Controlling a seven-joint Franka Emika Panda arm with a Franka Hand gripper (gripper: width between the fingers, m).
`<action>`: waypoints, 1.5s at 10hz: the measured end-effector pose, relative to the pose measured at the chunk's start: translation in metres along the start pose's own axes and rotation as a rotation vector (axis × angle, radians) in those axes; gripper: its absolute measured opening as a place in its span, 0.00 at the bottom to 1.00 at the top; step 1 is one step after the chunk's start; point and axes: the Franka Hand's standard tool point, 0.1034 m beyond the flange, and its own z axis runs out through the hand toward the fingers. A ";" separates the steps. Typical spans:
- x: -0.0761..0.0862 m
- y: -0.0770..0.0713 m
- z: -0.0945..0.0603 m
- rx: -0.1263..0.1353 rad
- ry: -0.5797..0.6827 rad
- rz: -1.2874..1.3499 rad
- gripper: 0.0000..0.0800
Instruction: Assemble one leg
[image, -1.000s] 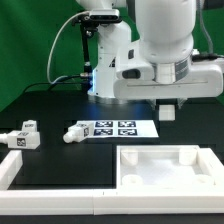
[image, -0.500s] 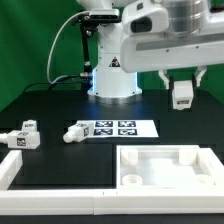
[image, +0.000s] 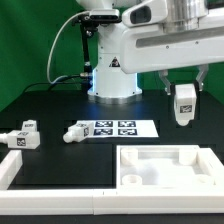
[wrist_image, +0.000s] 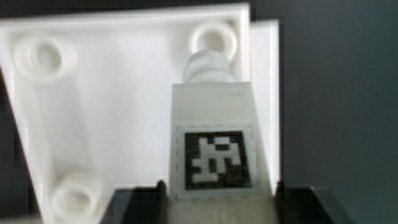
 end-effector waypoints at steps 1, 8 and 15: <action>0.014 -0.005 -0.005 0.001 0.078 -0.013 0.36; 0.031 -0.007 -0.008 -0.022 0.405 -0.082 0.36; 0.057 -0.001 0.004 -0.055 0.411 -0.173 0.36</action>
Offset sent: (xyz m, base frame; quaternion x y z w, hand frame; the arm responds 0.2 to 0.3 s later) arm 0.0000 0.0000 0.0000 0.0000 0.1296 0.0000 0.9916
